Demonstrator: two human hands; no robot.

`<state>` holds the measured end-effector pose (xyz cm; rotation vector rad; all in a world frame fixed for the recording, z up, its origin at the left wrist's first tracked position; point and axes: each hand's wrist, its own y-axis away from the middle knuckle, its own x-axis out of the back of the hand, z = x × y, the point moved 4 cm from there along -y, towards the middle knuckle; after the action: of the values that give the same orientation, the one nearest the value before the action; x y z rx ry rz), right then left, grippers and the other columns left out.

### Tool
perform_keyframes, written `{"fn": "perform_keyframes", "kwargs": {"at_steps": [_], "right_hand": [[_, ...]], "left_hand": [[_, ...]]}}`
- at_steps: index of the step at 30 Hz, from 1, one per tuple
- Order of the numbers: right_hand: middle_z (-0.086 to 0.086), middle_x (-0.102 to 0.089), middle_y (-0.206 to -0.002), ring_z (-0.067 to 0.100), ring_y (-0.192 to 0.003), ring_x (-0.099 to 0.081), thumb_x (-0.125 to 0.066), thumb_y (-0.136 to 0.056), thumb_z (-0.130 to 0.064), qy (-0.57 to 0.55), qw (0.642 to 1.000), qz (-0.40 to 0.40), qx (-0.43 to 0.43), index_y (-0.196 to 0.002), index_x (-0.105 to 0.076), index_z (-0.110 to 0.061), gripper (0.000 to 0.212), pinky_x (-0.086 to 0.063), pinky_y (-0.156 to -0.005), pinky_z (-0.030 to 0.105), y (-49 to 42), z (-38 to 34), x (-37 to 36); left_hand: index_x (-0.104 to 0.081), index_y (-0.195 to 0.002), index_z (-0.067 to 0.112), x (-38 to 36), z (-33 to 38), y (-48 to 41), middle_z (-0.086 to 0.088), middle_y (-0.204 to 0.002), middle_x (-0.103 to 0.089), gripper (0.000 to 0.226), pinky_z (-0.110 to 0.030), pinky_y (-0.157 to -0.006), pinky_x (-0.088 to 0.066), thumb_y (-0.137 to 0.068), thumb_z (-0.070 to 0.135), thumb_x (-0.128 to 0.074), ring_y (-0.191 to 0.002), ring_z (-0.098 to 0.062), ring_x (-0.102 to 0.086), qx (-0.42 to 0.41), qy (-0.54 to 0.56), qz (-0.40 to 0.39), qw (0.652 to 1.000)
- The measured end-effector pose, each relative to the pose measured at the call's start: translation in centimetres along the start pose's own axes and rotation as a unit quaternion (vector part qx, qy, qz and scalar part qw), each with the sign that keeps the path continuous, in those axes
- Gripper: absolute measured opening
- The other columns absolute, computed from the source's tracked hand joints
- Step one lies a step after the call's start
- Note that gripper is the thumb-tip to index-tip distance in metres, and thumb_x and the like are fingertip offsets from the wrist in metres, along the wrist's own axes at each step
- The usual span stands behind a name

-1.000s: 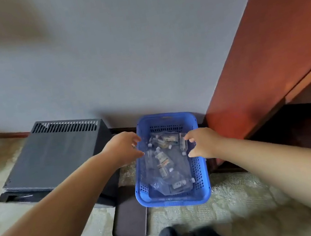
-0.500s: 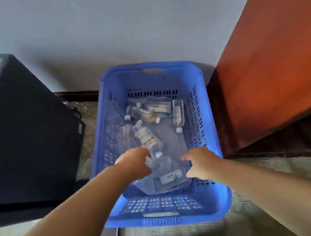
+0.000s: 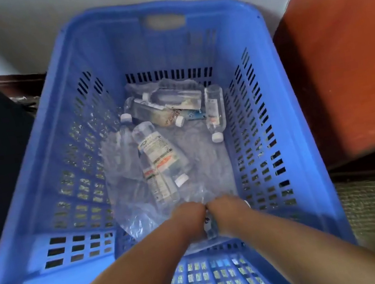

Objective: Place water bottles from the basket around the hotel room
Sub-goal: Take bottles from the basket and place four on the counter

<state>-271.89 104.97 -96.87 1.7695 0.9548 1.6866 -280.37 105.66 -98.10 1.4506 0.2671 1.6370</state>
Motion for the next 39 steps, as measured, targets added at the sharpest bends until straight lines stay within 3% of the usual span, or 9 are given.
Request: {"fn": "perform_keyframes", "kwargs": {"at_steps": [12,16,19,22,25,27,29,33,39], "right_hand": [[0.008,-0.041,-0.130,0.031,-0.121,-0.042,-0.072,-0.076,-0.017,0.123,0.983,-0.015,0.135,-0.133,-0.039,-0.019,0.066,-0.039,-0.096,0.043,1.9,-1.4,5.9],[0.010,-0.045,-0.124,0.031,-0.116,-0.045,-0.078,-0.068,-0.020,0.162,0.964,0.063,0.200,-0.128,-0.044,-0.017,0.069,-0.035,-0.098,0.042,3.1,-2.3,10.2],[0.014,-0.048,-0.126,0.033,-0.124,-0.041,-0.069,-0.073,-0.007,0.167,0.946,0.155,0.230,-0.129,-0.047,-0.014,0.060,-0.016,-0.113,0.050,3.5,-2.0,12.0],[0.018,-0.034,-0.148,0.031,-0.140,-0.027,-0.053,-0.083,-0.009,0.075,0.923,0.297,0.233,-0.141,-0.034,-0.017,0.062,-0.006,-0.118,0.042,3.7,-1.3,13.8],[0.011,-0.037,-0.149,0.028,-0.137,-0.034,-0.068,-0.078,-0.021,-0.084,0.901,0.390,0.173,-0.144,-0.022,-0.021,0.080,-0.013,-0.113,0.037,2.7,-1.1,14.0],[0.008,-0.049,-0.137,0.026,-0.123,-0.049,-0.074,-0.075,-0.025,-0.230,0.905,0.351,0.073,-0.138,-0.029,-0.020,0.077,-0.040,-0.106,0.040,0.9,-0.8,12.9],[0.007,-0.059,-0.120,0.027,-0.105,-0.059,-0.073,-0.075,-0.030,-0.320,0.916,0.240,-0.029,-0.127,-0.040,-0.016,0.063,-0.052,-0.084,0.035,-1.3,-1.0,10.5],[0.005,-0.066,-0.114,0.023,-0.102,-0.064,-0.077,-0.069,-0.040,-0.419,0.895,0.121,-0.089,-0.115,-0.056,-0.013,0.057,-0.043,-0.072,0.022,-4.3,-2.7,6.2],[0.009,-0.067,-0.111,0.027,-0.100,-0.064,-0.064,-0.080,-0.034,-0.354,0.915,0.163,-0.106,-0.099,-0.062,-0.016,0.026,-0.039,-0.068,0.022,-4.1,-2.3,7.1]], "left_hand": [[-0.059,-0.119,0.017,2.8,-3.0,0.3,-0.002,-0.115,-0.066,0.061,-0.032,-0.094,-0.050,-0.063,0.028,-0.083,-0.104,-0.021,-0.062,0.015,0.254,-0.065,0.965],[-0.061,-0.101,0.021,4.4,-2.8,1.3,-0.001,-0.099,-0.067,0.044,-0.034,-0.086,-0.055,-0.064,0.009,-0.082,-0.096,-0.021,-0.065,0.020,0.474,-0.096,0.875],[-0.064,-0.085,0.016,5.8,-3.7,1.5,-0.006,-0.080,-0.070,0.030,-0.033,-0.067,-0.057,-0.065,-0.002,-0.077,-0.074,-0.022,-0.068,0.016,0.576,-0.055,0.815],[-0.065,-0.086,0.008,7.3,-5.7,1.9,-0.009,-0.064,-0.068,0.028,-0.031,-0.054,-0.055,-0.062,0.000,-0.076,-0.054,-0.023,-0.063,0.042,0.672,0.019,0.740],[-0.064,-0.093,0.007,8.3,-8.5,2.0,-0.011,-0.072,-0.068,0.030,-0.038,-0.067,-0.056,-0.067,0.006,-0.078,-0.058,-0.023,-0.064,0.100,0.709,0.130,0.686],[-0.064,-0.092,0.007,8.4,-10.1,2.2,-0.013,-0.076,-0.069,0.024,-0.042,-0.073,-0.056,-0.071,0.010,-0.076,-0.057,-0.022,-0.065,0.139,0.722,0.187,0.652],[-0.066,-0.094,0.006,7.8,-11.4,2.5,-0.013,-0.077,-0.070,0.028,-0.042,-0.070,-0.057,-0.070,0.014,-0.078,-0.057,-0.021,-0.067,0.164,0.731,0.216,0.626],[-0.068,-0.095,0.007,6.5,-12.1,3.6,-0.015,-0.086,-0.074,0.059,-0.051,-0.079,-0.057,-0.054,0.049,-0.077,-0.078,-0.032,-0.071,0.192,0.746,0.205,0.604],[-0.071,-0.084,0.013,7.1,-12.3,4.8,-0.015,-0.083,-0.074,0.071,-0.055,-0.086,-0.053,-0.044,0.071,-0.065,-0.082,-0.034,-0.070,0.172,0.758,0.181,0.603]]}}
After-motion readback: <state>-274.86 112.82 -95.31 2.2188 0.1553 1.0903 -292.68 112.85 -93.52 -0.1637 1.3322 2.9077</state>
